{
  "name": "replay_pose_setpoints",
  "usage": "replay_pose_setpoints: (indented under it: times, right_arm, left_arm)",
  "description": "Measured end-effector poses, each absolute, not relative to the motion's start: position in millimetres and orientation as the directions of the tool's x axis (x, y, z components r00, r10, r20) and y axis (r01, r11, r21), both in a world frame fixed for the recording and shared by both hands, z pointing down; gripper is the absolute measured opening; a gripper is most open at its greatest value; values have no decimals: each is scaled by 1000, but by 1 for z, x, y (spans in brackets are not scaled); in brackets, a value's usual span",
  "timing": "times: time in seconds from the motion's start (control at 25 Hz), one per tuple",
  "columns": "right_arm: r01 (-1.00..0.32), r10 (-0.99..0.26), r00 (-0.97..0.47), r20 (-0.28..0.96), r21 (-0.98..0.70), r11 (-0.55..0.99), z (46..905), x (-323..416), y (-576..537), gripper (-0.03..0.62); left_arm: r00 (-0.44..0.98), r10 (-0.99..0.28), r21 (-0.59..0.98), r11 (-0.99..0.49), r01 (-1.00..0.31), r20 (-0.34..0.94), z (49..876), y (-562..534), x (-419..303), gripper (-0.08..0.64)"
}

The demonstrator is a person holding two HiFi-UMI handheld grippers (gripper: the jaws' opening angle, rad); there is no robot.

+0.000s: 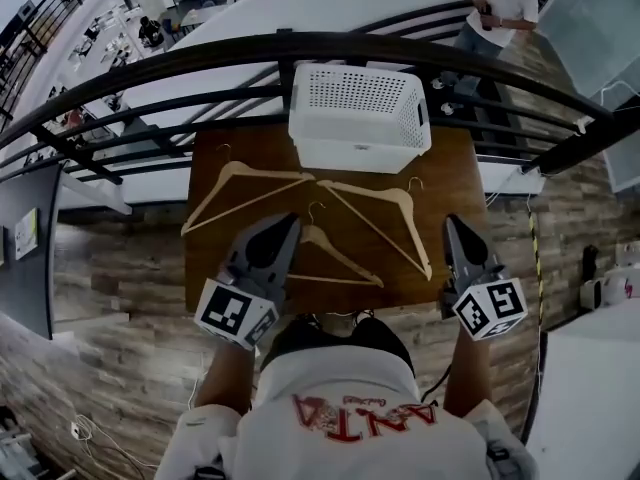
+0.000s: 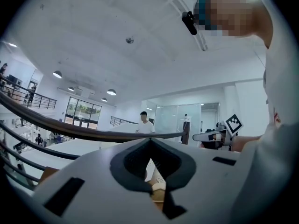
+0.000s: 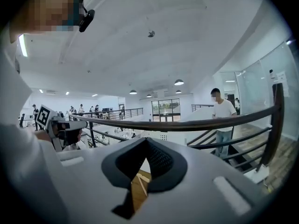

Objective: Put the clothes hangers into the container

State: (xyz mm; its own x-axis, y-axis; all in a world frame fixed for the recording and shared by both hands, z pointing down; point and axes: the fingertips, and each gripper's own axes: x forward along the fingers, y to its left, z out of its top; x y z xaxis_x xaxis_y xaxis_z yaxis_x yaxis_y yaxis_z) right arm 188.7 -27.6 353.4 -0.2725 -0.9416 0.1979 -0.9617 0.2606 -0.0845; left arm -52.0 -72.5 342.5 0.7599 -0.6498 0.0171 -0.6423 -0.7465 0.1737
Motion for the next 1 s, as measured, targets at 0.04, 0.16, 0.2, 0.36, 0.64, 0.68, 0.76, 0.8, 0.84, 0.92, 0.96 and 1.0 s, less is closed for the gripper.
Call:
replay_pose_setpoints:
  times: [0.04,0.16,0.2,0.36,0.64,0.68,0.76,0.8,0.84,0.92,0.96,1.0]
  right_arm:
    - [-964,-942,-266,206,-81,254,356,194,-30,-2]
    - [-967,-935,-255,245,-68,246,366,213,-39,-2]
    - [-967,-929,-254,268,-65,245,373,219,-43,-1]
    - [-965,-881,-259,396,-61,257,412,245,-61,56]
    - [-958,-711,-243,660,-49,282,518,273,-102,160]
    - [-957,-691,-244,680,-55,284,531,275,-108,171]
    - [-953,-646,-254,719,-71,295,560,275,-119,191]
    - [-950,-621,-259,740,-78,303,575,274,-123,200]
    - [-947,-595,-260,761,-81,310,590,274,-127,209]
    - [-944,-546,-254,799,-82,320,621,274,-135,221]
    - [-943,-521,-251,816,-83,323,636,274,-138,229]
    - [-942,-496,-246,833,-84,326,650,274,-140,243]
  left_arm:
    - [760,-650,176,-747,-642,10,341,-75,-48,9]
    - [753,-658,179,-741,-648,3,340,-81,-32,9]
    - [751,-660,184,-737,-650,7,341,-83,-25,9]
    - [751,-660,208,-731,-650,31,351,-85,4,9]
    - [723,-684,214,-695,-686,94,382,-103,33,9]
    - [720,-686,217,-691,-690,106,388,-106,35,9]
    - [715,-686,227,-681,-696,133,399,-110,39,9]
    - [712,-686,231,-676,-699,147,405,-111,41,9]
    - [710,-686,234,-673,-702,159,411,-113,43,9]
    - [707,-685,238,-668,-706,177,422,-119,46,9]
    - [704,-686,240,-664,-709,183,426,-122,47,9]
    - [701,-687,242,-659,-712,190,431,-124,47,9]
